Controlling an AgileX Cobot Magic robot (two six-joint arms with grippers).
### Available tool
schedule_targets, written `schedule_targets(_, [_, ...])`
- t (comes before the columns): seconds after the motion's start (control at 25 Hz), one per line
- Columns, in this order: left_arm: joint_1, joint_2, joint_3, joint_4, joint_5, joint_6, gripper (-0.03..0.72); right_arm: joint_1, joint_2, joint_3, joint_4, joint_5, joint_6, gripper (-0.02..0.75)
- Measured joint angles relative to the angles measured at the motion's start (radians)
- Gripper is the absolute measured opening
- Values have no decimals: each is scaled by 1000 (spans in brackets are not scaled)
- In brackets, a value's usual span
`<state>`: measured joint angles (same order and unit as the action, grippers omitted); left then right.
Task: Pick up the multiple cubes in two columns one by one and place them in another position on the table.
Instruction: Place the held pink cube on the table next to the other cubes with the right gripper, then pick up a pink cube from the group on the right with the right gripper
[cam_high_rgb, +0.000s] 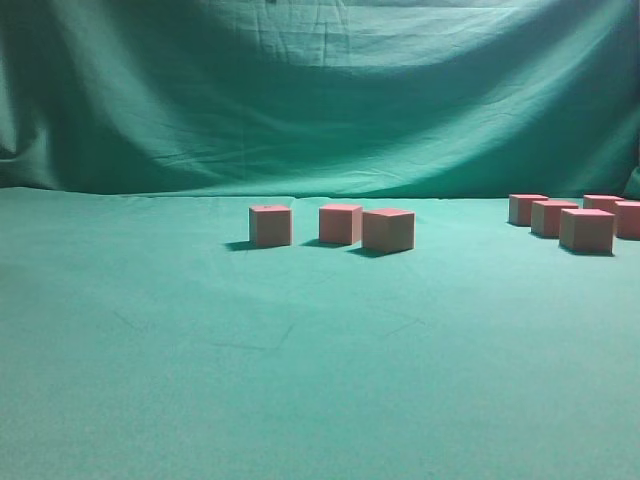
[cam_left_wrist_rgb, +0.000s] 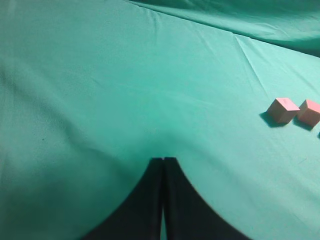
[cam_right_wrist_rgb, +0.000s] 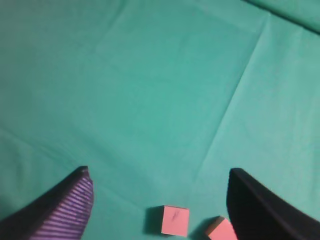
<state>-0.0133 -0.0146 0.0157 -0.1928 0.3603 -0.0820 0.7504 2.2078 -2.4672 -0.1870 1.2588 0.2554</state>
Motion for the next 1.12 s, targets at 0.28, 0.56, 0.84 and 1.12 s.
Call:
schedule_targets(0.28, [0, 0, 0, 0, 0, 0, 0, -34, -300, 232, 6, 0, -13, 509])
schedule_targets(0.56, [0, 0, 0, 0, 0, 0, 0, -170, -585, 662, 4, 4, -9, 509])
schedule_targets(0.84, [0, 0, 0, 0, 0, 0, 0, -384, -801, 1089, 3, -30, 35, 509])
schedule_targets(1.12, [0, 0, 0, 0, 0, 0, 0, -541, -865, 1395, 43, -168, 44, 509])
